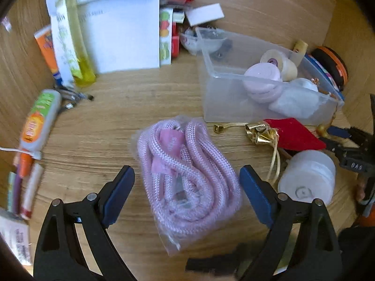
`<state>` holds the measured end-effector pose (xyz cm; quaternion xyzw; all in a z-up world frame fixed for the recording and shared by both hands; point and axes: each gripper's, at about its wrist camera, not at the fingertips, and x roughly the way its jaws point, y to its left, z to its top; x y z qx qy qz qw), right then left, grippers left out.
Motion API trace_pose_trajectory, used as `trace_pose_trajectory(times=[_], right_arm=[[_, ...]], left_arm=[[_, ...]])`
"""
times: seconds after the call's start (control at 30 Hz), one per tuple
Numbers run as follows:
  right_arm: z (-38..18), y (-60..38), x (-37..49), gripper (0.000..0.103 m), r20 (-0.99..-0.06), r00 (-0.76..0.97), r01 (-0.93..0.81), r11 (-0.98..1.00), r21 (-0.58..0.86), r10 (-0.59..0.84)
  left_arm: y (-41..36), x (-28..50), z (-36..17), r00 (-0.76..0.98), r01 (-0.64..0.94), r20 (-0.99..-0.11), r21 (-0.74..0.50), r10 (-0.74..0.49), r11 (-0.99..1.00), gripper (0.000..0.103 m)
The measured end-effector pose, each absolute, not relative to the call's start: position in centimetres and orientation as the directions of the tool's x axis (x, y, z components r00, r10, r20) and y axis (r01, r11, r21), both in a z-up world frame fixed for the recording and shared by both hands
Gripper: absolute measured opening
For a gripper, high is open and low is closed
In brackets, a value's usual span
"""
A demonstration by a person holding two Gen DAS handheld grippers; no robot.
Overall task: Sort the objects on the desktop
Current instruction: 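Grasp the bagged pink rope with the left tool while the right tool grasps the gourd charm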
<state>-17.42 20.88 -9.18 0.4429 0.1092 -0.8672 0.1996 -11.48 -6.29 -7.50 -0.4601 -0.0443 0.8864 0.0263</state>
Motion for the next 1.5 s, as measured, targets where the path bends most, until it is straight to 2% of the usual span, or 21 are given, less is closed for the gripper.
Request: trace_pose_trajectory(times=[0.4,0.57,0.63,0.7,0.8,0.87,1.07,1.23,1.5], right_arm=[[-9.5,20.0,-17.7,0.061,-0.800,-0.539,0.454,-0.891,-0.012,-0.264],[-9.7,19.9,-17.8,0.051,-0.794,-0.542,0.465,-0.885,-0.011,-0.275],[-9.8,20.1,-18.0,0.043,-0.792,-0.547,0.454,-0.891,-0.009,-0.271],[-9.7,20.4,-18.1,0.034,-0.790,-0.554,0.441,-0.897,-0.011,-0.263],[-9.6,20.9,-18.3,0.023,-0.788,-0.561,0.428,-0.904,-0.013,-0.254],[-9.5,21.1,-18.4,0.023,-0.787,-0.555,0.433,-0.901,0.002,-0.268],[-9.3,21.5,-17.4,0.018,-0.786,-0.556,0.450,-0.893,-0.011,-0.270],[-8.5,22.7,-16.6,0.018,-0.772,-0.561,0.441,-0.897,0.025,-0.298],[-5.7,24.1,-15.2,0.018,-0.717,-0.602,0.430,-0.899,0.080,-0.352]], left_arm=[[-6.7,-12.6,-8.9,-0.530,0.040,-0.846,-0.088,0.054,-0.995,0.102],[-5.7,-13.6,-9.1,-0.525,0.039,-0.851,-0.014,-0.009,-0.999,0.102],[-5.5,-14.0,-9.2,-0.534,0.047,-0.845,0.002,-0.027,-0.999,0.102],[-5.5,-14.2,-9.0,-0.544,0.064,-0.838,0.004,-0.038,-0.998,0.098],[-5.5,-14.4,-8.7,-0.565,0.073,-0.824,0.009,-0.048,-0.997,0.086],[-5.5,-14.4,-8.5,-0.569,0.075,-0.821,0.009,-0.050,-0.997,0.077],[-6.4,-13.7,-8.6,-0.579,0.070,-0.814,0.010,-0.049,-0.997,0.067],[-7.3,-13.3,-8.6,-0.596,0.100,-0.798,0.039,-0.092,-0.994,0.063],[-8.5,-12.5,-6.9,-0.642,0.137,-0.761,0.004,-0.092,-0.991,0.061]])
